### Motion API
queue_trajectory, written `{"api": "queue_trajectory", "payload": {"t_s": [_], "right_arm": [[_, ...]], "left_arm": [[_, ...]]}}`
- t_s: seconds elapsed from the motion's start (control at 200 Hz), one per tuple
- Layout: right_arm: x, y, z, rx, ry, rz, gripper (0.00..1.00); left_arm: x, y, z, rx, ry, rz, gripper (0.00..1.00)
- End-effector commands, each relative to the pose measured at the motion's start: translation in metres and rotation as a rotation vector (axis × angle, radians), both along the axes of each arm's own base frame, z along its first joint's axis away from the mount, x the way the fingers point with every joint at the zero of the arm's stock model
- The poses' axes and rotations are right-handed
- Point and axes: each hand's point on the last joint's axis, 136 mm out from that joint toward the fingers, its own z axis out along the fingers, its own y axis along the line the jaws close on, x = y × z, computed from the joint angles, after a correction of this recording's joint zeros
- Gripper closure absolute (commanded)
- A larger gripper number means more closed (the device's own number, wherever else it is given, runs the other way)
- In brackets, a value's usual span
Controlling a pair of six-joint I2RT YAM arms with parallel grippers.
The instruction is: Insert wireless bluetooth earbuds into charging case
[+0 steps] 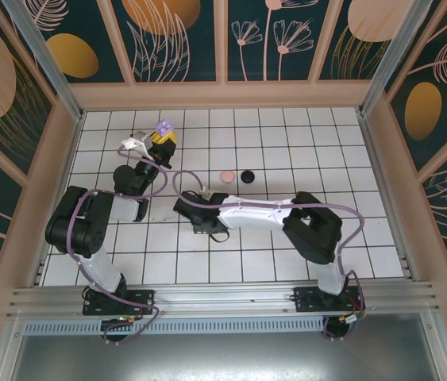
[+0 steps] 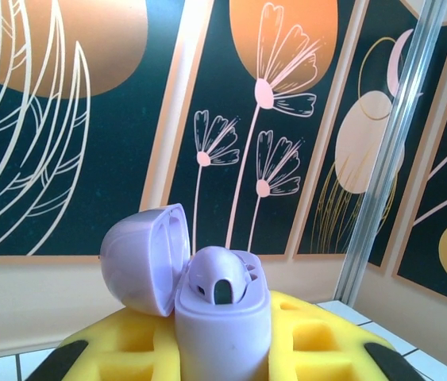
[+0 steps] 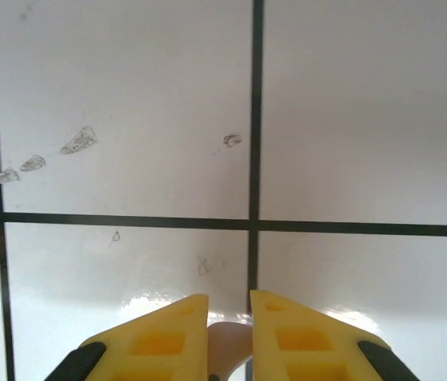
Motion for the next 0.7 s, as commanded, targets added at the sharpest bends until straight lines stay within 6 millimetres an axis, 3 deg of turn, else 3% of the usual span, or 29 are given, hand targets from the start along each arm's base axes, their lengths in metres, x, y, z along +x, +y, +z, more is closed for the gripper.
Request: {"api": "queue_trajectory", "payload": {"t_s": [0.0, 0.115, 0.425, 0.636, 0.651, 0.691], "right_arm": [[0.017, -0.021, 0.027, 0.024, -0.084, -0.046, 0.83], [0.030, -0.044, 0.044, 0.033, -0.127, -0.079, 0.83], [0.074, -0.091, 0.122, 0.127, -0.284, -0.141, 0.83], [0.096, -0.092, 0.186, 0.218, -0.423, -0.094, 0.83], [0.097, -0.091, 0.190, 0.224, -0.434, -0.087, 0.83], [0.100, -0.089, 0.203, 0.244, -0.468, -0.067, 0.83]], "left_arm": [[-0.019, -0.001, 0.048, -0.034, -0.177, -0.039, 1.00], [-0.026, -0.004, 0.057, -0.038, -0.187, -0.071, 1.00], [-0.036, -0.019, 0.040, -0.051, -0.116, -0.200, 1.00], [-0.055, -0.045, 0.034, -0.015, -0.114, -0.337, 1.00], [-0.053, -0.049, 0.024, -0.009, -0.090, -0.347, 1.00], [-0.057, -0.056, 0.019, 0.004, -0.086, -0.375, 1.00]]}}
